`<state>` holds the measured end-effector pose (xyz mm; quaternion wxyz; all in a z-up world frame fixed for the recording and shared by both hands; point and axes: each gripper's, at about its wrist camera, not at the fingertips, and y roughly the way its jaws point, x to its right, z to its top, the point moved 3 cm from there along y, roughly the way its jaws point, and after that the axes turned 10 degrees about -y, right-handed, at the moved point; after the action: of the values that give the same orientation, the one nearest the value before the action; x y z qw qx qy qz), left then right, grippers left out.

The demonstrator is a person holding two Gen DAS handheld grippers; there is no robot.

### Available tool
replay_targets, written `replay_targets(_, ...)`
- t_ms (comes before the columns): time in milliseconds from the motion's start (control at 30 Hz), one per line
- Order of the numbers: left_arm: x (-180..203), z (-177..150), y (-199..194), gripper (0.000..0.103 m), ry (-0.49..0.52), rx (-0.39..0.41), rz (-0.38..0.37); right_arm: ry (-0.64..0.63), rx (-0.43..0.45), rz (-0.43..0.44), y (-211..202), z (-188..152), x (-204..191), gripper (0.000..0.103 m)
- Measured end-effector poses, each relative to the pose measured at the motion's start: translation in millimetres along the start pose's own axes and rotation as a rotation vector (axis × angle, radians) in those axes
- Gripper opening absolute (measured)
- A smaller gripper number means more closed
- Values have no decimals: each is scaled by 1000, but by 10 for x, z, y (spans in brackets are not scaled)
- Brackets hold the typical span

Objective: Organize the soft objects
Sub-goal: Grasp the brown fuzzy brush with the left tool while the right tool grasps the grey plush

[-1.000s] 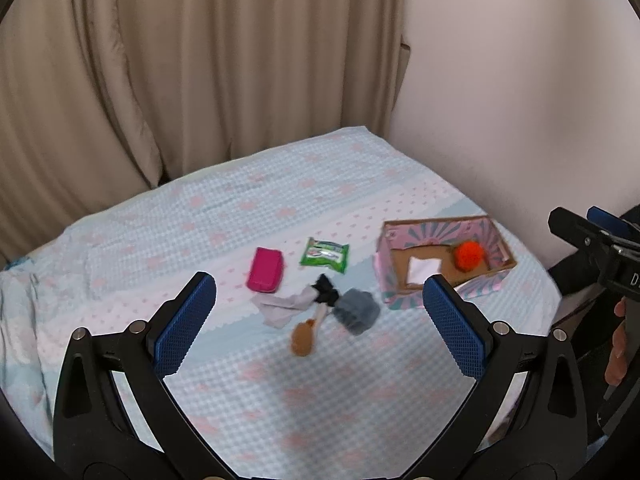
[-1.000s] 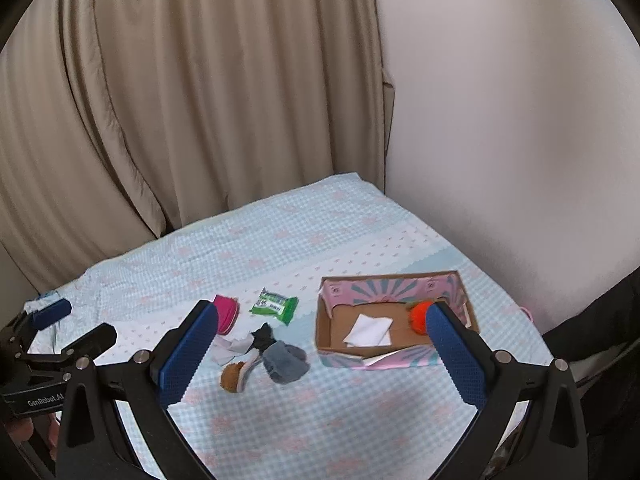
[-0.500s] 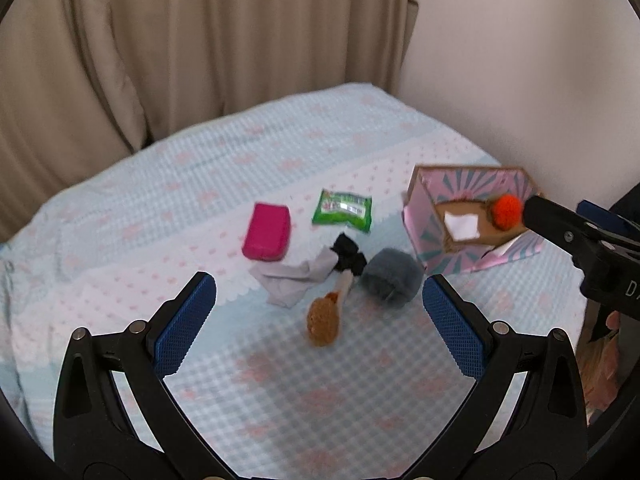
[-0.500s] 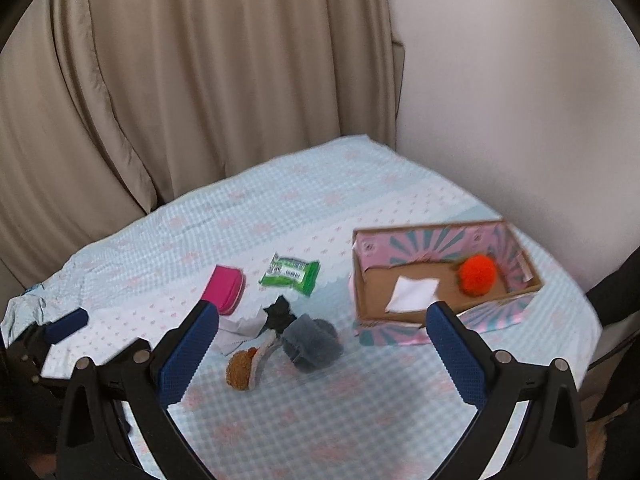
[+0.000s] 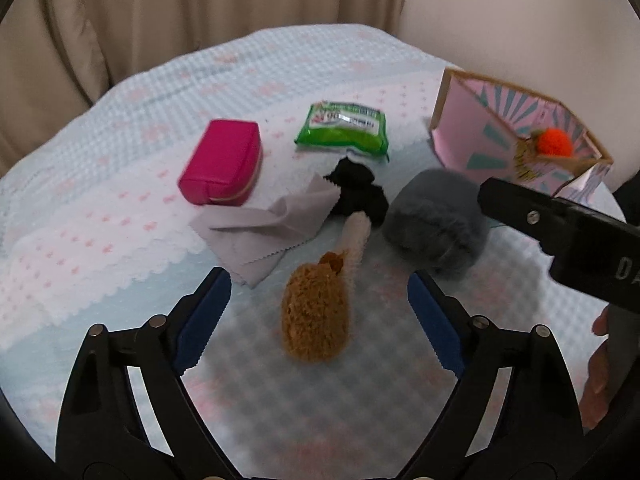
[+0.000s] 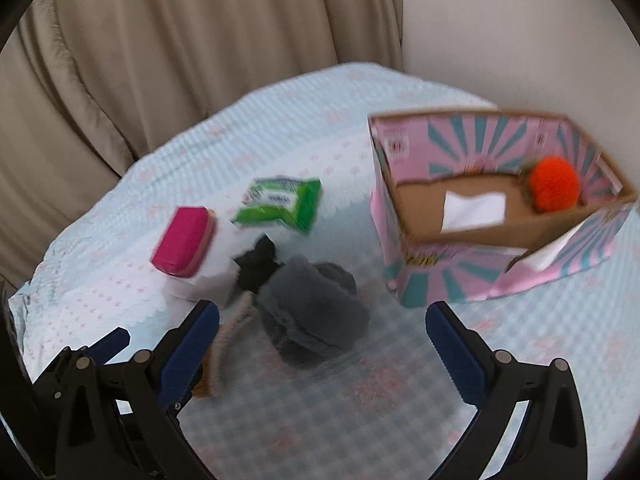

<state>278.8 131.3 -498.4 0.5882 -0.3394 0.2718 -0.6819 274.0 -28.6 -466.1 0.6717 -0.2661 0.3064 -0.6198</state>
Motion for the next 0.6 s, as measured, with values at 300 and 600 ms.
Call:
replay_targets(300, 78, -96, 463, 57, 50, -54, -8, 39, -44, 33, 621, -103, 2, 91)
replay_targets(600, 34, -102, 603, 34, 37, -83, -13, 45, -66, 88, 829, -101, -88, 64)
